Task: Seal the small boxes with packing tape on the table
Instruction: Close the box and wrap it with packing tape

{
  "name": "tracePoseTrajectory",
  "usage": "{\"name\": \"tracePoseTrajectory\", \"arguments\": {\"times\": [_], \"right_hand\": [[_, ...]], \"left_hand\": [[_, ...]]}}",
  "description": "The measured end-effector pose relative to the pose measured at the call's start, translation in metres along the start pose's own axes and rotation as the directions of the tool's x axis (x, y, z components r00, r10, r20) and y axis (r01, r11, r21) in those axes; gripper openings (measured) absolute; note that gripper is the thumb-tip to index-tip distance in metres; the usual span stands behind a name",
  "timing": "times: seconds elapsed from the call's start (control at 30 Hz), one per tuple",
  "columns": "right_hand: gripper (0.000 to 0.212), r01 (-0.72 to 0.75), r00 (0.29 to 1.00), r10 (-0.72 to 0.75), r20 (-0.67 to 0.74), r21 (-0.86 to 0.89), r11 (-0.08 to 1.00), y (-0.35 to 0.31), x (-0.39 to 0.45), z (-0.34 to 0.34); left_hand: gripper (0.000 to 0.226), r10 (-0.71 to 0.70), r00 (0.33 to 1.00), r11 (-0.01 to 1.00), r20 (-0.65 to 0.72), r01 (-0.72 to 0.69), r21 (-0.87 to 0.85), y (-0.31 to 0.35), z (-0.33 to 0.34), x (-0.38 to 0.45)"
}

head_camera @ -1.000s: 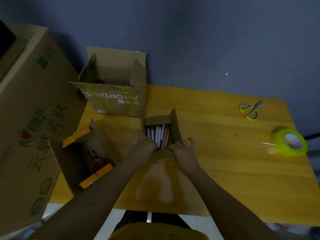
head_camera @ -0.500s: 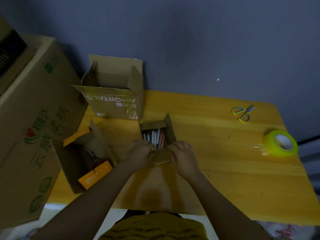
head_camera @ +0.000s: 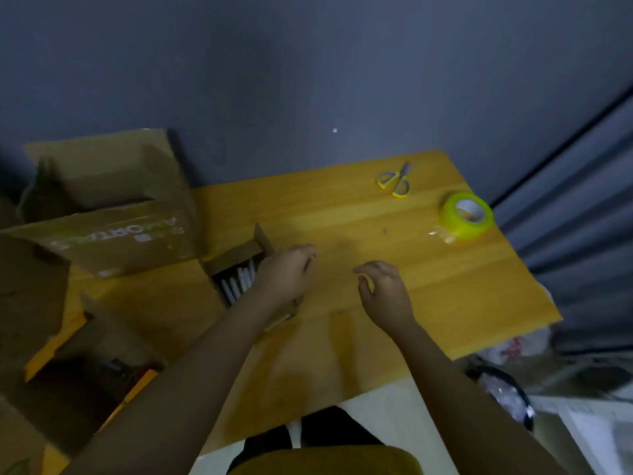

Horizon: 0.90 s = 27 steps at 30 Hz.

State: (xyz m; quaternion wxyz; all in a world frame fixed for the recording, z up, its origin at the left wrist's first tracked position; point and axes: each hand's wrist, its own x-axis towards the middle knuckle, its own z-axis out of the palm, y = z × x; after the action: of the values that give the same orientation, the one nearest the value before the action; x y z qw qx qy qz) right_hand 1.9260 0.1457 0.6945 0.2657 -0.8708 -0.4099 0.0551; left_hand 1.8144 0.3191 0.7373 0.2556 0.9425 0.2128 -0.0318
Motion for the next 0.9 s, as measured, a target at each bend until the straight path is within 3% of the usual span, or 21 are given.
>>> {"name": "tracePoseTrajectory", "arguments": {"times": [0.1, 0.33, 0.7, 0.9], "right_hand": [[0.021, -0.092, 0.994, 0.091, -0.054, -0.007, 0.996, 0.024, -0.003, -0.024], [0.023, -0.183, 0.977, 0.185, -0.106, 0.027, 0.983, 0.105, 0.008, -0.084], [0.023, -0.091, 0.994, 0.091, 0.056, 0.001, 0.996, 0.239, 0.039, -0.156], [0.026, 0.012, 0.987, -0.016, 0.159, 0.024, 1.0, 0.235, 0.066, -0.137]], "left_hand": [[0.031, 0.076, 0.997, 0.997, 0.017, -0.075, -0.016, 0.029, 0.005, 0.027], [0.026, 0.109, 0.993, 0.994, -0.046, -0.109, -0.005, 0.116, 0.04, 0.087], [0.029, -0.062, 0.998, 0.998, -0.011, 0.061, -0.017, 0.224, 0.11, 0.162], [0.03, -0.163, 0.986, 0.985, 0.019, 0.164, -0.062, 0.219, 0.119, 0.168]]}}
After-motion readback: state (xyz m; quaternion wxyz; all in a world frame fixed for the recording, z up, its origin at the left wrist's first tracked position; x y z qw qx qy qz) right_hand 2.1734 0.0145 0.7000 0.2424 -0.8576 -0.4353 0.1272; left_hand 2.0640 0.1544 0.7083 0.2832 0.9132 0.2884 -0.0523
